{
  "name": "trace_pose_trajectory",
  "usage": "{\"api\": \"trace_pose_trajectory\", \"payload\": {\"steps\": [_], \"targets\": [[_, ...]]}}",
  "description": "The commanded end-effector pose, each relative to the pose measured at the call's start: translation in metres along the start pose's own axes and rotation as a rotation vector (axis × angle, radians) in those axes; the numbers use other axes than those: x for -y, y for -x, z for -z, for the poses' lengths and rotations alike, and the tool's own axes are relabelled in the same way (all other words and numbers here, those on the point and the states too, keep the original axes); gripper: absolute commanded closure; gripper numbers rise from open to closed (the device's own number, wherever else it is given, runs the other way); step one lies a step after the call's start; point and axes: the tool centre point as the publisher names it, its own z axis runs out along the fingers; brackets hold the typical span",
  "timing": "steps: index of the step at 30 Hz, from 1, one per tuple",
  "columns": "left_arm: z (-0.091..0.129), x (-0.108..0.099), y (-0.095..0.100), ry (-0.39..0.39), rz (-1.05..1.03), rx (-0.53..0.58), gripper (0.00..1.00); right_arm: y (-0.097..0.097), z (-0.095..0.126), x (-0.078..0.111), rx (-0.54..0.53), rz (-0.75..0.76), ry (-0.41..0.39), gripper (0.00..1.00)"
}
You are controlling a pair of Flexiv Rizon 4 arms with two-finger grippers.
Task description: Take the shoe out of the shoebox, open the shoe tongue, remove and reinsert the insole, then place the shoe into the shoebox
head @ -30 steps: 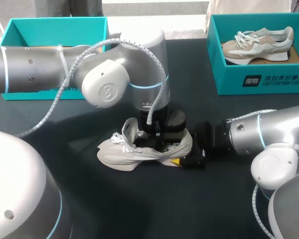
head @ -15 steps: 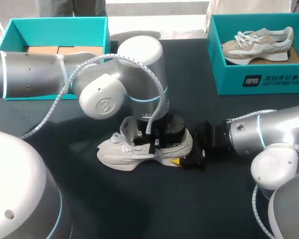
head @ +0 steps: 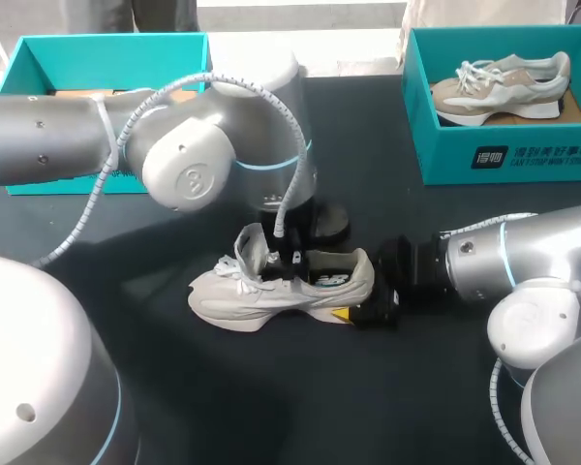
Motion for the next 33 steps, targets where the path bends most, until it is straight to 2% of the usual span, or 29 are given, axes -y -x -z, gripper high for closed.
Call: {"api": "trace_pose_trajectory", "payload": {"steps": [1, 14, 21, 25, 33], "targets": [[0.021, -0.010, -0.001, -0.014, -0.005, -0.027, 1.00, 0.000, -0.004, 0.001, 0.003, 0.000, -0.004, 1.00], [0.040, -0.013, -0.009, -0.065, -0.018, -0.069, 1.00, 0.000, -0.004, 0.001, 0.003, 0.000, -0.004, 1.00], [0.060, -0.015, -0.015, -0.125, -0.019, -0.061, 1.00, 0.000, -0.004, 0.001, 0.003, 0.000, -0.004, 1.00], [0.068, -0.008, -0.016, -0.141, -0.029, -0.063, 1.00, 0.000, -0.004, 0.001, 0.003, 0.000, -0.004, 1.00], [0.074, 0.021, -0.013, -0.167, -0.081, -0.062, 1.00, 0.000, -0.004, 0.001, 0.003, 0.000, -0.004, 1.00]]}}
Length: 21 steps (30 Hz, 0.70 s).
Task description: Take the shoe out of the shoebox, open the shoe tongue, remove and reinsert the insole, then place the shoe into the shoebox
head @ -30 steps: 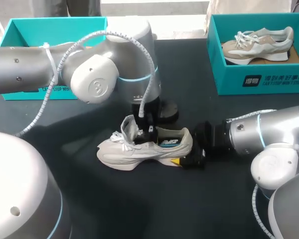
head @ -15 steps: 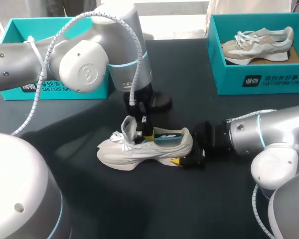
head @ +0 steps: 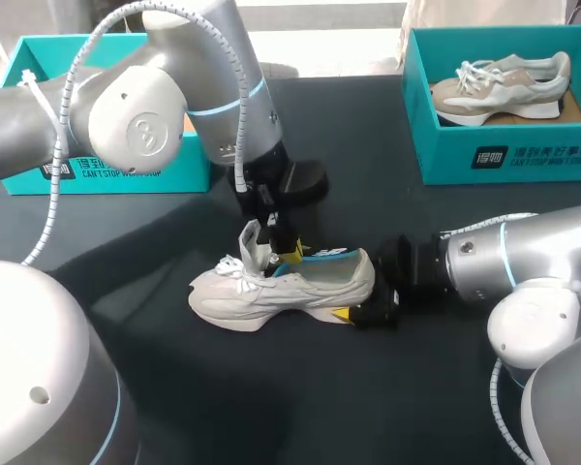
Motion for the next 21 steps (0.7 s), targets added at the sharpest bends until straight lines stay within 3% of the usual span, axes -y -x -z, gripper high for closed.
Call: {"api": "trace_pose_trajectory", "payload": {"steps": [1, 9, 14, 17, 21], "targets": [[-0.003, 0.016, 0.005, 0.001, -0.014, -0.010, 1.00, 0.000, -0.004, 0.001, 0.002, 0.000, -0.004, 1.00], [-0.011, 0.038, 0.012, -0.011, -0.049, -0.014, 1.00, 0.000, -0.004, 0.001, 0.002, 0.000, -0.004, 1.00], [-0.022, 0.040, 0.009, -0.004, -0.073, -0.003, 1.00, 0.000, -0.004, 0.001, 0.002, 0.000, -0.004, 1.00], [-0.020, 0.039, 0.001, -0.004, -0.084, 0.031, 0.81, 0.000, -0.004, 0.001, 0.002, 0.000, -0.004, 1.00], [-0.021, 0.037, -0.005, 0.012, -0.089, 0.101, 0.67, 0.000, -0.004, 0.001, 0.002, 0.000, -0.004, 1.00]]}}
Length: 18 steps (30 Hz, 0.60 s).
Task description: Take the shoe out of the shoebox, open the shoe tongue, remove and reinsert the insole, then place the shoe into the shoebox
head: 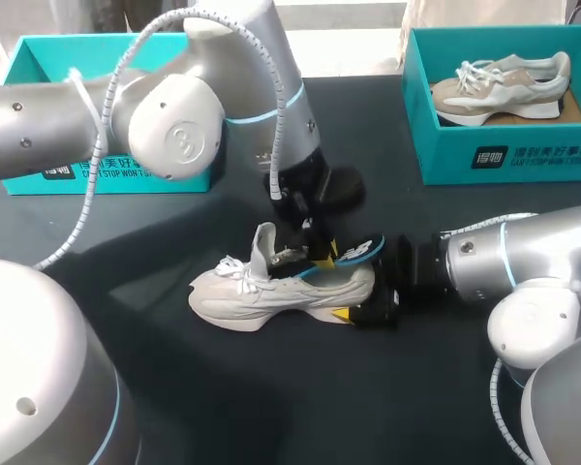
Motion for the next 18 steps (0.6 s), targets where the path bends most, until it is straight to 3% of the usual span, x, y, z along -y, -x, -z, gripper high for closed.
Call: {"api": "trace_pose_trajectory", "payload": {"steps": [1, 12, 18], "targets": [[0.001, -0.001, -0.014, 0.016, 0.003, 0.073, 0.64, 0.000, -0.004, 0.001, 0.002, 0.000, -0.004, 1.00], [0.003, -0.003, -0.017, 0.005, 0.071, 0.298, 0.62, 0.000, -0.004, 0.001, 0.002, 0.000, -0.004, 1.00], [-0.001, -0.003, -0.005, 0.002, 0.114, 0.384, 0.65, 0.000, -0.004, 0.001, 0.002, 0.000, -0.004, 1.00]]}}
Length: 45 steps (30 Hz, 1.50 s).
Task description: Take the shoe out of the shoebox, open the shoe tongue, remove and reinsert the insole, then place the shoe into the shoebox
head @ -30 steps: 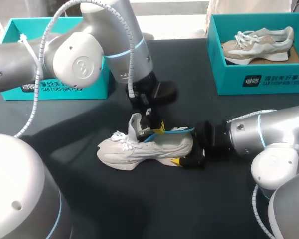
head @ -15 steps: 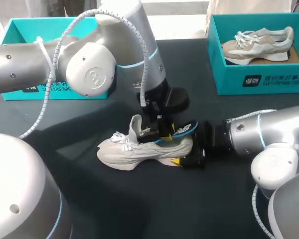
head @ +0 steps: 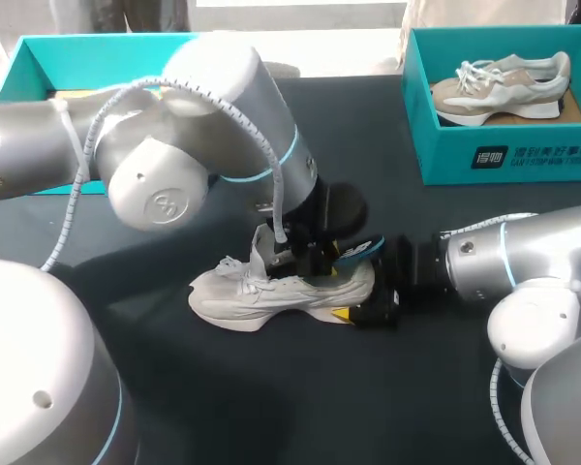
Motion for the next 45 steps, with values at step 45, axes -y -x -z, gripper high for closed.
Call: {"api": "trace_pose_trajectory", "payload": {"steps": [45], "targets": [[-0.033, 0.005, 0.015, -0.125, 0.125, 0.315, 1.00, 0.000, -0.004, 0.001, 0.002, 0.000, -0.004, 1.00]]}}
